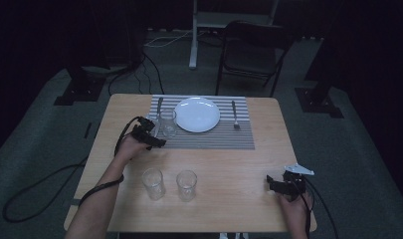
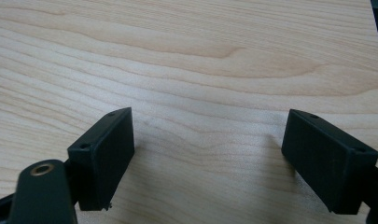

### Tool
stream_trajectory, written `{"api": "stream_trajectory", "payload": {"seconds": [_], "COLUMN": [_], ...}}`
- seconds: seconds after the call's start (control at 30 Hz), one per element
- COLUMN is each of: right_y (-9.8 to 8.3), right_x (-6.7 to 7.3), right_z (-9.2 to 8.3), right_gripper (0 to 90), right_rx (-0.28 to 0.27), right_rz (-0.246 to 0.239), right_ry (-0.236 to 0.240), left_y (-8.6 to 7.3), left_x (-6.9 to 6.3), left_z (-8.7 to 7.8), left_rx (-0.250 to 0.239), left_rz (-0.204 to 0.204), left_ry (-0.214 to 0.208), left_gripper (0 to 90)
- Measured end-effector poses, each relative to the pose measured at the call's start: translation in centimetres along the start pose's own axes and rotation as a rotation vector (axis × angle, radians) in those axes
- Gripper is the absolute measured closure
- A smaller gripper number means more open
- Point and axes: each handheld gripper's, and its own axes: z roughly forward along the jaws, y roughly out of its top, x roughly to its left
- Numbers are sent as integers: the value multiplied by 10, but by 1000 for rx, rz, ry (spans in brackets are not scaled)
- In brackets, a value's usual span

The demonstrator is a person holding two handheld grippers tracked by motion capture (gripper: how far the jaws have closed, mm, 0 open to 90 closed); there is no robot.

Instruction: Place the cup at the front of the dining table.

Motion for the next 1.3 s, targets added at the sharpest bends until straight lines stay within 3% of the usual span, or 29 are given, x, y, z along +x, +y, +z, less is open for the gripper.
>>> {"api": "stream_trajectory", "payload": {"seconds": [0.43, 0.67, 1.3], "right_y": [0, 0, 0], "right_x": [0, 0, 0], "right_z": [0, 0, 0], "right_gripper": [167, 167, 167], "right_rx": [0, 0, 0], "right_rz": [0, 0, 0], "right_ry": [0, 0, 0], "left_y": [-19, -31, -69], "left_x": [4, 8, 27], "left_z": [-9, -14, -39], "left_rx": [-14, -2, -23], "left_rz": [-29, -37, -108], "left_ry": [5, 30, 89], "left_gripper": [99, 99, 100]}}
